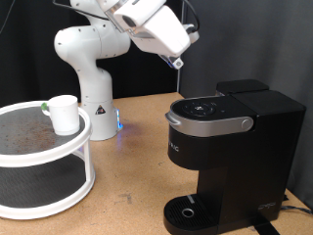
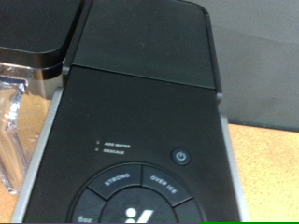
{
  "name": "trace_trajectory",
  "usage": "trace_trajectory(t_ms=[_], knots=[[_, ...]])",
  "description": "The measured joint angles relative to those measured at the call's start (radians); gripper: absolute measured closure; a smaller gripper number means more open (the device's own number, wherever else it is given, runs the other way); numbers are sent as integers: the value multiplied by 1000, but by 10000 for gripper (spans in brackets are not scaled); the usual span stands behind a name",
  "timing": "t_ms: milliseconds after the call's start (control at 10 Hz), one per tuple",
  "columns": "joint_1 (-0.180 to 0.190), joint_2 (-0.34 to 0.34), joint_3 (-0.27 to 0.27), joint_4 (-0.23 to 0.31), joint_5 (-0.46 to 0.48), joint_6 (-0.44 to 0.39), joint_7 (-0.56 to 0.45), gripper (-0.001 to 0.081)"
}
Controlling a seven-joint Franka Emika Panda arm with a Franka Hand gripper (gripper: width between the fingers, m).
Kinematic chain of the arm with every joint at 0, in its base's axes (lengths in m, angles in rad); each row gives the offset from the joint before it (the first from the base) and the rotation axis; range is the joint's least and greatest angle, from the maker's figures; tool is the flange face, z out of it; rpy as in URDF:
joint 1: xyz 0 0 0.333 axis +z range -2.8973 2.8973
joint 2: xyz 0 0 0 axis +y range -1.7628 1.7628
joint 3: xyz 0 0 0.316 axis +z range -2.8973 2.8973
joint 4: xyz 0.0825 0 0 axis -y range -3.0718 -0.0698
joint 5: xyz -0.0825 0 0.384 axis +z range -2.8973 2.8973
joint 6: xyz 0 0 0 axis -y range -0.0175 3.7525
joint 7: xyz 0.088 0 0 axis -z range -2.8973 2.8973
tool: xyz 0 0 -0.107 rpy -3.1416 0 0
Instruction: Make a cup of coffee with the keurig machine
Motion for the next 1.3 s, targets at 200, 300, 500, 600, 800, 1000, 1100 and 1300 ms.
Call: trace_trajectory(t_ms=[200,300,500,600,800,1000,1100,1300], knots=[[-14,-4,-17,-3,-25,-139,66,803],[-28,-13,-29,-8,-51,-206,86,803],[-59,-61,-39,-54,-86,-244,97,803],[-64,-92,-42,-74,-101,-255,92,803],[-65,-90,-40,-83,-82,-218,115,803],[-77,-132,-41,-147,10,-81,150,803],[-95,-170,-40,-187,34,-25,191,803],[-135,-255,-35,-257,39,19,286,803]])
